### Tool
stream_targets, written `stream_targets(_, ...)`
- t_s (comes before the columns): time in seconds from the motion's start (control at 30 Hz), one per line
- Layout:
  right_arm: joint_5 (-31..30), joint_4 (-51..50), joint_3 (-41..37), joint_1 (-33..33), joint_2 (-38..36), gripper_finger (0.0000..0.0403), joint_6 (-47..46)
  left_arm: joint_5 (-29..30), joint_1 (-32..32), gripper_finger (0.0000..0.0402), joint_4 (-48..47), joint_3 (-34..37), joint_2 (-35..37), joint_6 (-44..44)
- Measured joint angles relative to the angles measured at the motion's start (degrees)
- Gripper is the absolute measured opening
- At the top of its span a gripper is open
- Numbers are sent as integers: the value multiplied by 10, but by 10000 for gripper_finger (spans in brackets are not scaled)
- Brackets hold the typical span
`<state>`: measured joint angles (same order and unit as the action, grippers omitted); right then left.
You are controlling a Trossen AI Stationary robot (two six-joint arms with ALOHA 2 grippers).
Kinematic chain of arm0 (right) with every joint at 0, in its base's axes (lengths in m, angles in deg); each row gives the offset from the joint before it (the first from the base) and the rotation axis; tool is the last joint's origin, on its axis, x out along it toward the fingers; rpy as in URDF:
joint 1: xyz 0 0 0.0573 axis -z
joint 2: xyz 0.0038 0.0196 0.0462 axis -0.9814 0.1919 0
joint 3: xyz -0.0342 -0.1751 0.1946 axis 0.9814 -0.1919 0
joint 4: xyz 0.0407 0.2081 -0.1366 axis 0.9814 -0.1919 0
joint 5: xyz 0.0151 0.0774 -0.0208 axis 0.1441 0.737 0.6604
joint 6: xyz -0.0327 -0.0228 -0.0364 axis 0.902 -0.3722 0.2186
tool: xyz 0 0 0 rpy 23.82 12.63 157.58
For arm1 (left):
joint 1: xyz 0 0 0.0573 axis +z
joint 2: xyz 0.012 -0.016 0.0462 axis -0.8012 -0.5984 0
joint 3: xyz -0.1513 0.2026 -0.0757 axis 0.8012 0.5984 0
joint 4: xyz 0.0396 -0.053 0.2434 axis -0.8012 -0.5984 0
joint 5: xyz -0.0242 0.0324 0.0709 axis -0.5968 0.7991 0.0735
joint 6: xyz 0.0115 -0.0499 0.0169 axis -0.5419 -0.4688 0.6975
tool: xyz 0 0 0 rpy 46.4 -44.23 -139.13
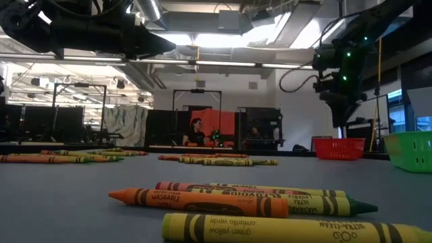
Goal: Sort crayons
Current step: Put the orange crayon into the green bin
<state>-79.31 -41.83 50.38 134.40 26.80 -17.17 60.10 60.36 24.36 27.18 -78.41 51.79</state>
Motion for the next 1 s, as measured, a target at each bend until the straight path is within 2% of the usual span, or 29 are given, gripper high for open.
stream_targets(0.17, 93, 39, 22, -27, 0, 158, -2, 0, 0, 127, 0, 0, 0, 0)
stream_targets(0.27, 121, 84, 23, -66, 0, 157, -2, 0, 0, 127, 0, 0, 0, 0)
stream_targets(0.47, 114, 177, 23, -154, 3, 156, -1, 0, 0, 127, 1, 0, 0, 0)
stream_targets(0.63, 101, 247, 23, -202, 23, 156, -1, 0, 0, 127, 0, 0, 0, 0)
stream_targets(0.73, 84, 279, 23, -218, 51, 156, -2, 0, 0, 127, 1, 0, 0, 0)
stream_targets(1.0, 93, 324, 36, -229, 143, 156, -1, 0, 0, 127, 1, 0, 0, 0)
